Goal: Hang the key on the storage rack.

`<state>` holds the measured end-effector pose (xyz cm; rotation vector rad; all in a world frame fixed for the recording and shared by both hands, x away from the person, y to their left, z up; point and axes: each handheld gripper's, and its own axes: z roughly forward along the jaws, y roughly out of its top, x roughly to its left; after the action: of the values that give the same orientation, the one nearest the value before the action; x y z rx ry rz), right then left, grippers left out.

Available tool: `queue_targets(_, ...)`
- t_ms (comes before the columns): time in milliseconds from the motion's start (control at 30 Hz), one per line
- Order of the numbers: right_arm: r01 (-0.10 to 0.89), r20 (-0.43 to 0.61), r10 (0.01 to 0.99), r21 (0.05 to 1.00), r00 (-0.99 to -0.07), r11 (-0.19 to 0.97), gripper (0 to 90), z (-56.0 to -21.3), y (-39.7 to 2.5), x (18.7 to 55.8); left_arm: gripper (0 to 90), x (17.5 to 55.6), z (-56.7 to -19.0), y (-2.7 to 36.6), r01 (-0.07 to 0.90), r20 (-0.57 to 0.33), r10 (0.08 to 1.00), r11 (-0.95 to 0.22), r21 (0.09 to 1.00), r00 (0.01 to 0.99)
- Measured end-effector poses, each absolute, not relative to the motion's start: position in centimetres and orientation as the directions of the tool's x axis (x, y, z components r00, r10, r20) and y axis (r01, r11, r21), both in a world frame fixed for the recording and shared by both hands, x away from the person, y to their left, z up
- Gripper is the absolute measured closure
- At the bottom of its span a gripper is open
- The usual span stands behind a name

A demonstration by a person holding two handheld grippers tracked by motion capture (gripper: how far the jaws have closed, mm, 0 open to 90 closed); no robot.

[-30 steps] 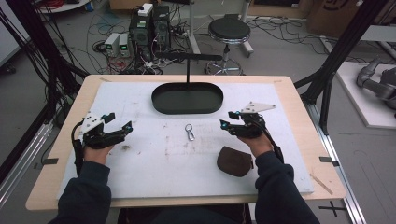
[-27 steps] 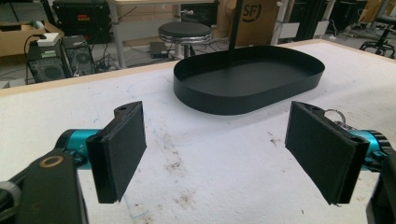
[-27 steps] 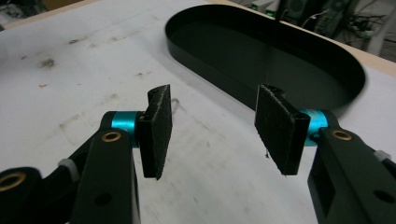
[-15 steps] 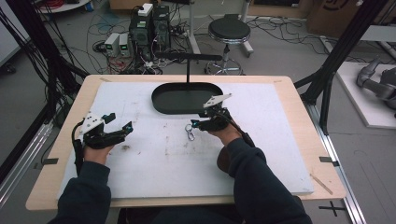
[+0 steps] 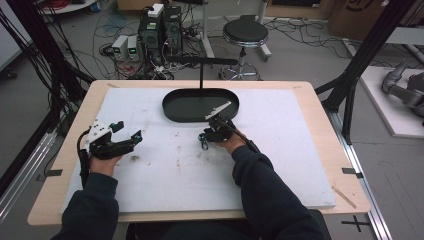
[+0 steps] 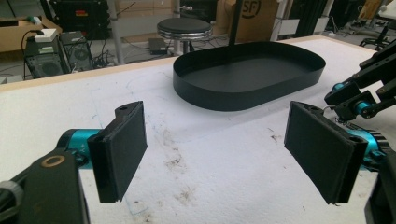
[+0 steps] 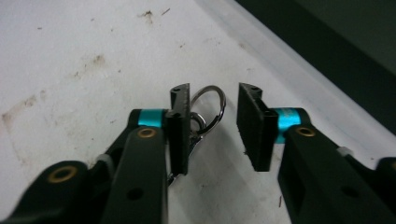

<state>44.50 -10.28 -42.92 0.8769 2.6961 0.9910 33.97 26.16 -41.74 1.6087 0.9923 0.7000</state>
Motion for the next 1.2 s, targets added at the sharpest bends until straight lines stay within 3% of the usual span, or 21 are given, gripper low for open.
queue_targets(200, 0.467, 0.069, 0.546, 0.615, -0.835, 0.636, 80.4, -42.9, -10.5, 44.5, 21.2, 34.0, -41.8, 26.2, 0.25, -0.049, 0.876, -0.083, 0.965, 0.48)
queue_targets(500, 0.415, 0.037, 0.492, 0.596, -0.87, 0.688, 88.3, -42.6, -10.6, 44.0, 22.0, 33.9, -41.8, 26.3, 0.251, -0.05, 0.881, -0.079, 0.965, 0.47)
queue_targets(900, 0.418, 0.019, 0.501, 0.579, -0.865, 0.7, 88.8, -42.2, -11.5, 43.8, 22.5, 34.0, -41.8, 26.3, 0.255, -0.053, 0.882, -0.077, 0.964, 0.468)
queue_targets(1200, 0.362, -0.028, 0.481, 0.621, -0.876, 0.695, 90.0, -41.3, -11.9, 43.5, 22.8, 34.0, -41.8, 26.4, 0.258, -0.052, 0.883, -0.08, 0.963, 0.467)
